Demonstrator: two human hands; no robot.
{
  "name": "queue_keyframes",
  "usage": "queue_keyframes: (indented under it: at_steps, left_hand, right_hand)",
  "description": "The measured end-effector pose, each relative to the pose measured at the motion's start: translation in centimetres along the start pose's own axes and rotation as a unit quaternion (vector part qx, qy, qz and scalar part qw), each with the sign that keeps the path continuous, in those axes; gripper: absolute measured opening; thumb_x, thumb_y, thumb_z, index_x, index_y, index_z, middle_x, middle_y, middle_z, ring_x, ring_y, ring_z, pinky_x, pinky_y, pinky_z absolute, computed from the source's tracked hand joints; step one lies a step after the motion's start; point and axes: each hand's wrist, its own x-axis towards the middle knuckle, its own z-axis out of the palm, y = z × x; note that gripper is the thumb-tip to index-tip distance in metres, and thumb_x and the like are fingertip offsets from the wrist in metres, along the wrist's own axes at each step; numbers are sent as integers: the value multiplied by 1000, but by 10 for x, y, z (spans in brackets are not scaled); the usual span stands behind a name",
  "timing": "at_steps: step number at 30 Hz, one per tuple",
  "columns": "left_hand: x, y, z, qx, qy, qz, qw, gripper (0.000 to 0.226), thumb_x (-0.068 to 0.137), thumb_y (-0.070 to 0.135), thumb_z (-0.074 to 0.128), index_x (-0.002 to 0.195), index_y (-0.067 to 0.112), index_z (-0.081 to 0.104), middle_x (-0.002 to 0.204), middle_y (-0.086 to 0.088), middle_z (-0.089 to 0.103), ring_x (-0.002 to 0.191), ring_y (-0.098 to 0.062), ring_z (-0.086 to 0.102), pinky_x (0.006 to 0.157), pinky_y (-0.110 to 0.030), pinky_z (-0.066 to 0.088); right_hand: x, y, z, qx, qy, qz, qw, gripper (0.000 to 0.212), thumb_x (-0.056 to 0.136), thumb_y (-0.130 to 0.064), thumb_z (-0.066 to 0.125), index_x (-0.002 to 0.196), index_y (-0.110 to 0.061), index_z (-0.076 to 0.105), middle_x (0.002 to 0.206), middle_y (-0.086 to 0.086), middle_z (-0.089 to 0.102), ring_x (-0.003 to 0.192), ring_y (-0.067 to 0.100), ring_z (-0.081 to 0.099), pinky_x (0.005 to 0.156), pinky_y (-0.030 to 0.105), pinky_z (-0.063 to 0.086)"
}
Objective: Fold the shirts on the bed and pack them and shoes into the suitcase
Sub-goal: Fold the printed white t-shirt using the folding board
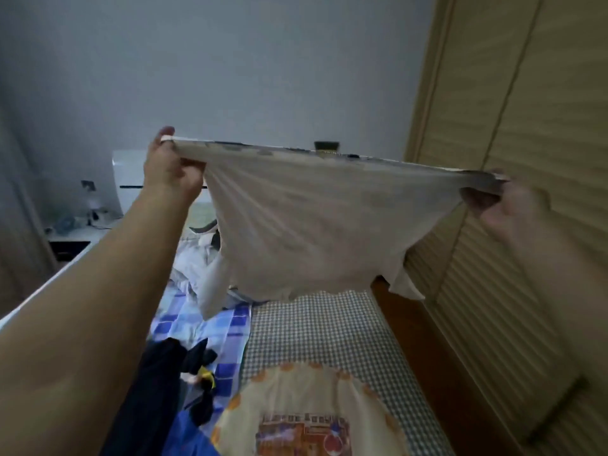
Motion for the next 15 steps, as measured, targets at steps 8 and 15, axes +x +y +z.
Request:
queue_keyframes:
  at_steps: [8, 15]
  left_hand:
    - [-119, 2, -184, 257, 9, -17, 966, 38, 102, 1, 41, 115, 23, 68, 108, -5, 70, 98, -17, 71, 85, -32, 60]
    - [-246, -78, -407, 518, 172, -173, 820, 27, 96, -6, 45, 109, -1, 68, 70, -17, 60, 53, -18, 54, 50, -20, 47]
  right_hand:
    - [-100, 110, -108, -181, 79, 37, 980, 41, 100, 8, 38, 90, -22, 64, 97, 5, 68, 83, 17, 69, 58, 27, 61]
    - [-194, 245, -216, -325, 106, 212, 916, 30, 99, 11, 45, 110, -6, 66, 113, 20, 66, 94, 32, 67, 58, 28, 62]
